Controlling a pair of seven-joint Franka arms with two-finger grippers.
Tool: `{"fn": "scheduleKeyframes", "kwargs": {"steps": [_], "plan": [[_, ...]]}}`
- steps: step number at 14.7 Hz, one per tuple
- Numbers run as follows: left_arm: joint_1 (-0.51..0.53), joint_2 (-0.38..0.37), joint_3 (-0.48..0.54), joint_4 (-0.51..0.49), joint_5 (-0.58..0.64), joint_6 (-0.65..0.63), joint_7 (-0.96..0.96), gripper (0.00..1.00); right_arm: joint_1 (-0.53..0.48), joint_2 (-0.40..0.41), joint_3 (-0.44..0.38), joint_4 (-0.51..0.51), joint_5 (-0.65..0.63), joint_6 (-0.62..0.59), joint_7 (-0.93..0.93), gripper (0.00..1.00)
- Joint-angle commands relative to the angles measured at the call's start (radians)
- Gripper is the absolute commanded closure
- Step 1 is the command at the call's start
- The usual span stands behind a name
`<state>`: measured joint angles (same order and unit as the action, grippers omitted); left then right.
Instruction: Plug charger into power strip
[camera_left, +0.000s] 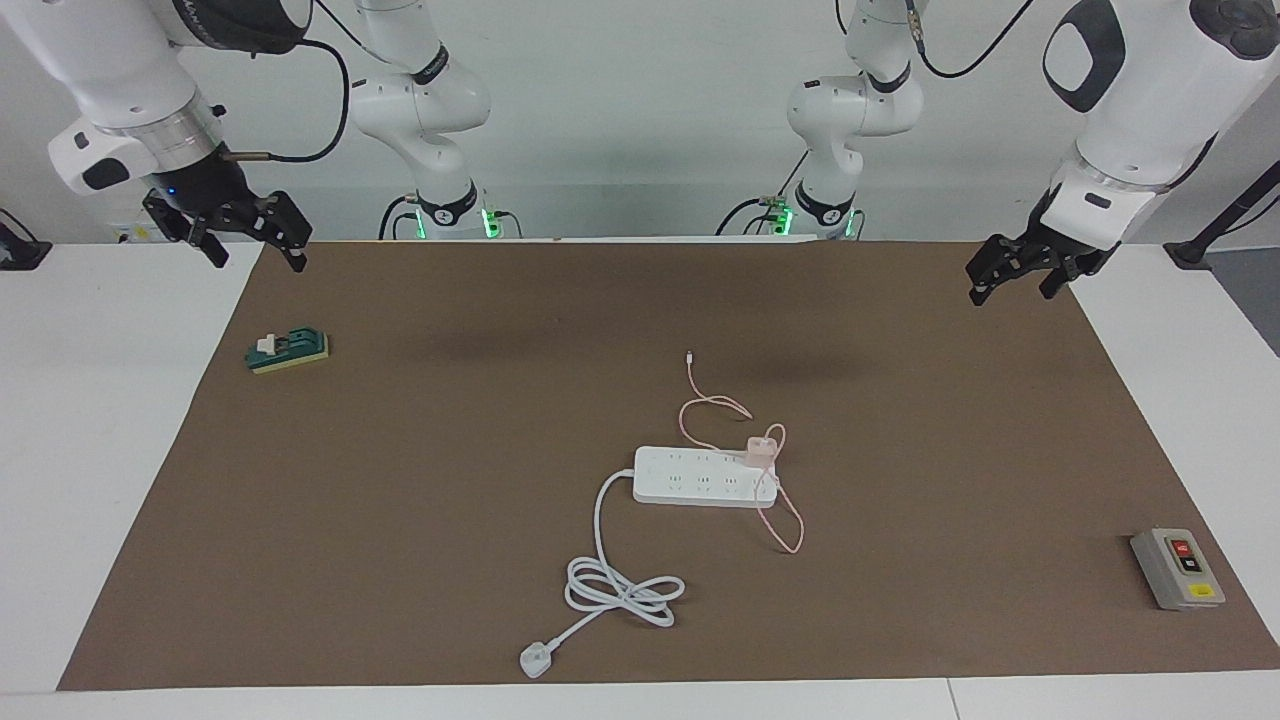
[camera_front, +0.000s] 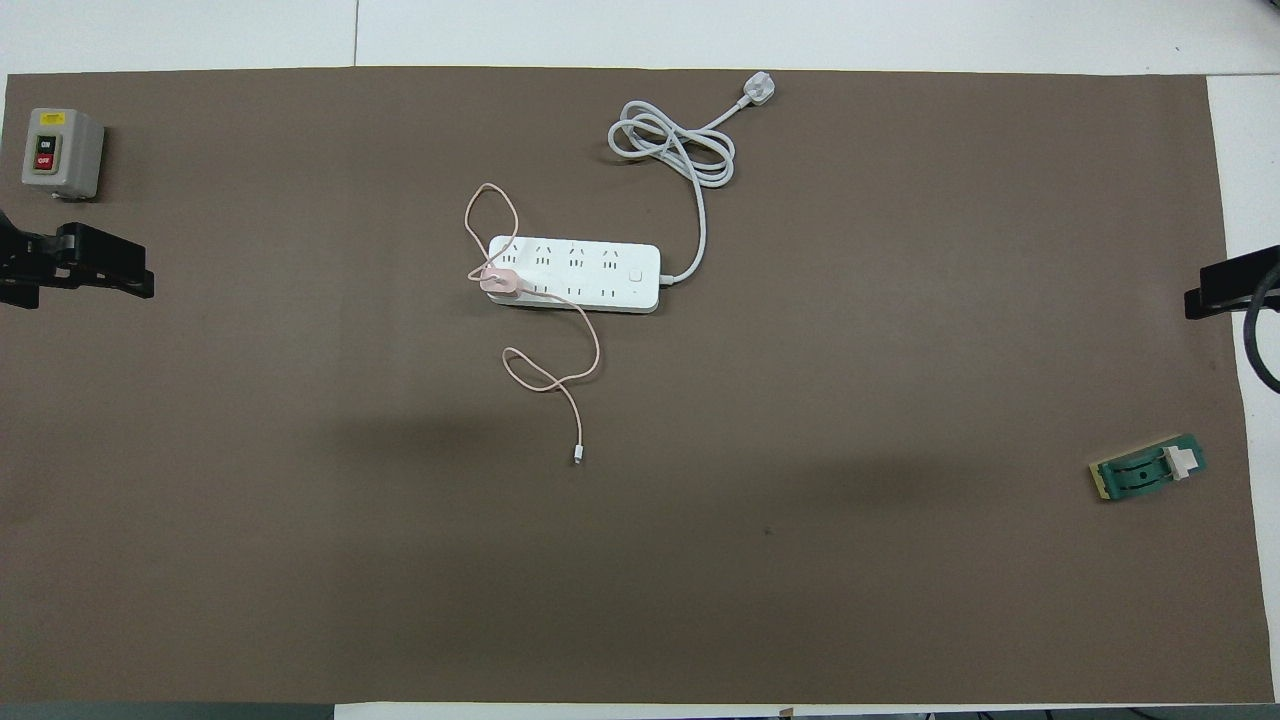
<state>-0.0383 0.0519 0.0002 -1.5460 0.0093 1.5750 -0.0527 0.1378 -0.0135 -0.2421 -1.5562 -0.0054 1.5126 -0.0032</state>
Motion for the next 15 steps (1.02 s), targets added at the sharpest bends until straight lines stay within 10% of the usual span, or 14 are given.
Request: {"fn": "scheduleKeyframes", "kwargs": {"steps": [1,15], "plan": [[0.0,-0.03,0.007,-0.028,-0.009,0.013,0.011,0.0,-0.007,-0.008,0.006,0.001,0.018,-0.018,0.012,0.0],[-0.012,-0.037,0.003,-0.029,-0.008,0.007,0.007,0.0,-0.007,-0.008,0.006,0.001,0.018,-0.018,0.012,0.0]]}}
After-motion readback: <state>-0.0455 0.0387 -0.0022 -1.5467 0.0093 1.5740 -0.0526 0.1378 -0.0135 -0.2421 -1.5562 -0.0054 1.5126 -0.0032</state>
